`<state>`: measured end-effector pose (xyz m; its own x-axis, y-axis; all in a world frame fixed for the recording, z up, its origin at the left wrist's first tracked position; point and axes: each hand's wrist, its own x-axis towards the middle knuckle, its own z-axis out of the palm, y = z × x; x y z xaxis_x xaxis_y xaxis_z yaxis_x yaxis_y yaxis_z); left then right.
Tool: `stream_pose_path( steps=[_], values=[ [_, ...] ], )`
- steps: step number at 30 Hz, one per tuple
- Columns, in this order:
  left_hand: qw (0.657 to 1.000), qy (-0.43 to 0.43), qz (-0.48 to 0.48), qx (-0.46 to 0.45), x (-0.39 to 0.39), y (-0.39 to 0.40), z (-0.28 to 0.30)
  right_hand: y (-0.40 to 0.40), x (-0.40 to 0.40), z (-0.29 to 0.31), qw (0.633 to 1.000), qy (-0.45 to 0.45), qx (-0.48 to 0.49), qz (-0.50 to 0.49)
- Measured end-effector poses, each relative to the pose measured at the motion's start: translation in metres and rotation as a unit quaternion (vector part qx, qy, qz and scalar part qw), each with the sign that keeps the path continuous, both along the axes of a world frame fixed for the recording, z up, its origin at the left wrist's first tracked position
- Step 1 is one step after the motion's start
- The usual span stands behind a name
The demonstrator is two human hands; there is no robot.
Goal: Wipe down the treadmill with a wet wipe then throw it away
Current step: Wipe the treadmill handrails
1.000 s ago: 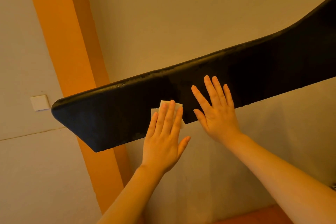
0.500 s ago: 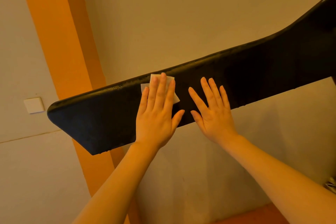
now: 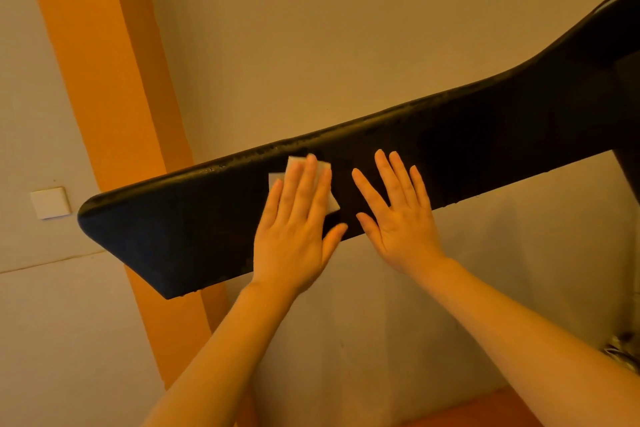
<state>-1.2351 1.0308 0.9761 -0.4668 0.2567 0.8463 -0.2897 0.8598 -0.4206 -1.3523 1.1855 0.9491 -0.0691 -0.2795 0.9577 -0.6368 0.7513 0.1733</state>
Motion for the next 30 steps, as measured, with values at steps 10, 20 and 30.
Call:
stream_pose_path(
  steps=[10, 20, 30],
  values=[
    [1.0, 0.02, -0.006, -0.023, -0.004, 0.002, 0.021, 0.001, -0.001, -0.003, 1.0, -0.003, -0.006, 0.005],
    [0.999, 0.021, -0.032, -0.032, -0.006, -0.001, 0.018, 0.0, 0.005, -0.003, 1.0, -0.01, -0.013, -0.013],
    [0.998, 0.018, -0.05, -0.031, -0.005, -0.002, 0.017, 0.012, 0.014, 0.001, 0.999, -0.009, 0.017, -0.049]
  ],
)
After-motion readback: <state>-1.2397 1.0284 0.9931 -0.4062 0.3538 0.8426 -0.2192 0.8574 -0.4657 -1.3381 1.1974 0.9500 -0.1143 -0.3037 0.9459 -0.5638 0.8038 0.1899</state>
